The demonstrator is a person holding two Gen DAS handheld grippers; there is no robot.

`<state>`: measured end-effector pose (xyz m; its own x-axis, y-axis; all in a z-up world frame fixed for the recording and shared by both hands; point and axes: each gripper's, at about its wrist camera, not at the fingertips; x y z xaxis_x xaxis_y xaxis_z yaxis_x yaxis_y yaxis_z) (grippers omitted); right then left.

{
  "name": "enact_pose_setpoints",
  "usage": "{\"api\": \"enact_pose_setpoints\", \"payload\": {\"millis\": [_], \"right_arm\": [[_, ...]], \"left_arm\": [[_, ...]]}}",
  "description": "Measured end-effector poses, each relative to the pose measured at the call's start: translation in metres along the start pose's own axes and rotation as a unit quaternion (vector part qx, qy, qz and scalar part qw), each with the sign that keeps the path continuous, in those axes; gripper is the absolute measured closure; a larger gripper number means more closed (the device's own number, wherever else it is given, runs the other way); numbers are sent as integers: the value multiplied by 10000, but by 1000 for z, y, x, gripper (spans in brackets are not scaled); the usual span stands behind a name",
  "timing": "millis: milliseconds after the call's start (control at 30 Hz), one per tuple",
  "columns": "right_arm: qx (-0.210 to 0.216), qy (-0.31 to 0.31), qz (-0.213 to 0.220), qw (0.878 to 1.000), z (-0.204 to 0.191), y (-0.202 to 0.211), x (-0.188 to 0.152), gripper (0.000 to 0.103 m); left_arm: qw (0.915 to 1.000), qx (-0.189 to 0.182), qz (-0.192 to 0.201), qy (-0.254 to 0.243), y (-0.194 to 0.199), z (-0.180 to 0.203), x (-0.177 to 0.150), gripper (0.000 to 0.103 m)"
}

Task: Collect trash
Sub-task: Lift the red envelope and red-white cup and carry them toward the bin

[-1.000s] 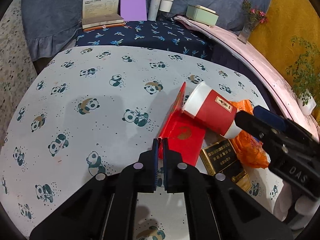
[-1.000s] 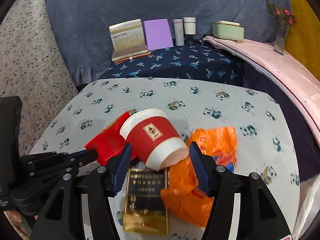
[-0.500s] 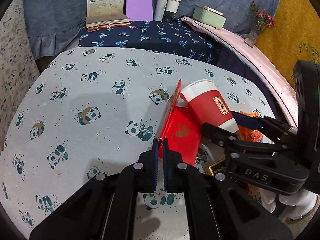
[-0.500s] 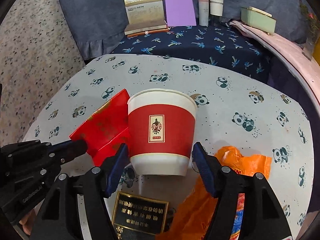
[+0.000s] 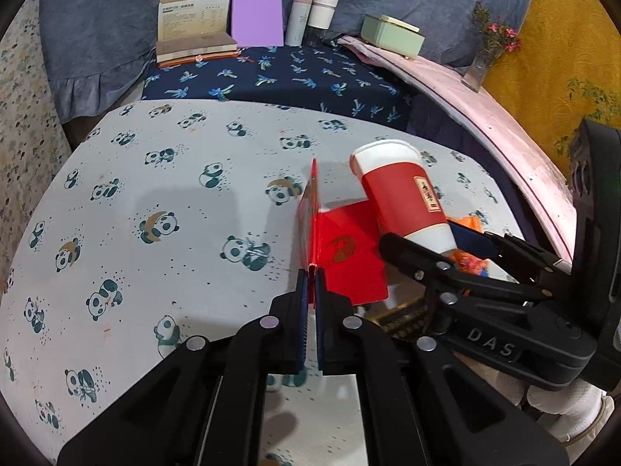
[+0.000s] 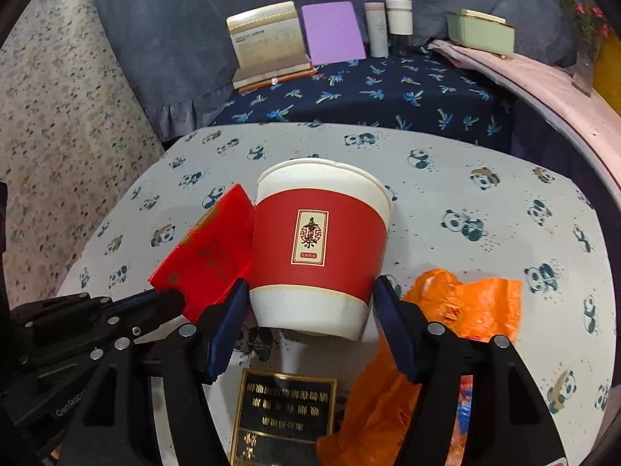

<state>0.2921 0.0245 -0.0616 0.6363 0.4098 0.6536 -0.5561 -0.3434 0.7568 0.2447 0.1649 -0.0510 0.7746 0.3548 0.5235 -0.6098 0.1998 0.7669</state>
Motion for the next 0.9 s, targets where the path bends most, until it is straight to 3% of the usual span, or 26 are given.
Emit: {"api": "enact_pose_setpoints", "payload": {"millis": [500,900], "right_arm": [[-519,-405,701,9954,34,111,-30,40],[-1081,-1023,955,9842,82,198,-104,40]], "left_arm": [[9974,-393,317,-523,51,74,-20,102],[9880,-873,200,-1257,74,166,-72,102]]}}
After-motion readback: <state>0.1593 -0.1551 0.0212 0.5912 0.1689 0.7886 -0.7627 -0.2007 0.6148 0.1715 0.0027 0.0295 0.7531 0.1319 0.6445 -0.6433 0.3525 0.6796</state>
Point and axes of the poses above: each gripper's, at about its wrist camera, not at the fingertips, and y roughly against the way its jaws point, z to its right, x to its top, and after that the axes turned 15 degrees about y, right-handed
